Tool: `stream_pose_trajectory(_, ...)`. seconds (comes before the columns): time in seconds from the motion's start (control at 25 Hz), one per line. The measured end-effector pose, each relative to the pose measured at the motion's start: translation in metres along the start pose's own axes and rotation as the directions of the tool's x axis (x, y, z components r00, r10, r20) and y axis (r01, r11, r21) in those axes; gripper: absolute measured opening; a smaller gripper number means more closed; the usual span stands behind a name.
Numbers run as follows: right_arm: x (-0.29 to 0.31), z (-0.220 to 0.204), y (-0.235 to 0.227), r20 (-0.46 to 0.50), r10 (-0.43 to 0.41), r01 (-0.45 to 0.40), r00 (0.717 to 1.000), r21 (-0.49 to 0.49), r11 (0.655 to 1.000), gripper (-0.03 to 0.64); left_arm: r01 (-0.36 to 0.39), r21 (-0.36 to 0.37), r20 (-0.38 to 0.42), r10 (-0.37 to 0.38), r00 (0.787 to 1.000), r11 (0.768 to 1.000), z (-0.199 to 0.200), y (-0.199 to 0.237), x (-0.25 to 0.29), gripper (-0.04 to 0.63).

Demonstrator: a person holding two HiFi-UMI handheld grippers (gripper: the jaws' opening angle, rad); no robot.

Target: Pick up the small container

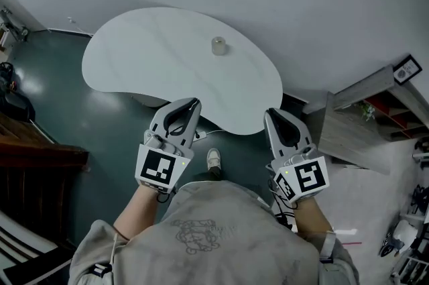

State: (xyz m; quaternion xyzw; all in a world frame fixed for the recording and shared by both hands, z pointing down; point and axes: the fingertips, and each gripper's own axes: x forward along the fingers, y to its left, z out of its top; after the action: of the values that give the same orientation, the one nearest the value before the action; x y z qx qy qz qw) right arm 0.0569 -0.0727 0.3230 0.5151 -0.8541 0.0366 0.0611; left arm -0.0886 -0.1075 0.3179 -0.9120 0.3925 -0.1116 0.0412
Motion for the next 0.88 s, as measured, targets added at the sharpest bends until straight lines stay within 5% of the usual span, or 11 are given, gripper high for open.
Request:
stream_pose_trajectory(0.44, 0.030, 0.008, -0.024, -0.046, -0.016, 0.014, 0.999, -0.042, 0.999, 0.038, -0.016, -0.041, 0.009, 0.017, 1.000, 0.999, -0.005, 0.028, 0.028, 0.020)
stream_pose_trajectory(0.88, 0.046, 0.017, -0.057, -0.033, 0.060, -0.062, 0.998, -0.058, 0.996, 0.038, -0.075, -0.093, 0.045, 0.080, 0.996, 0.993, 0.011, 0.022, 0.055, 0.020)
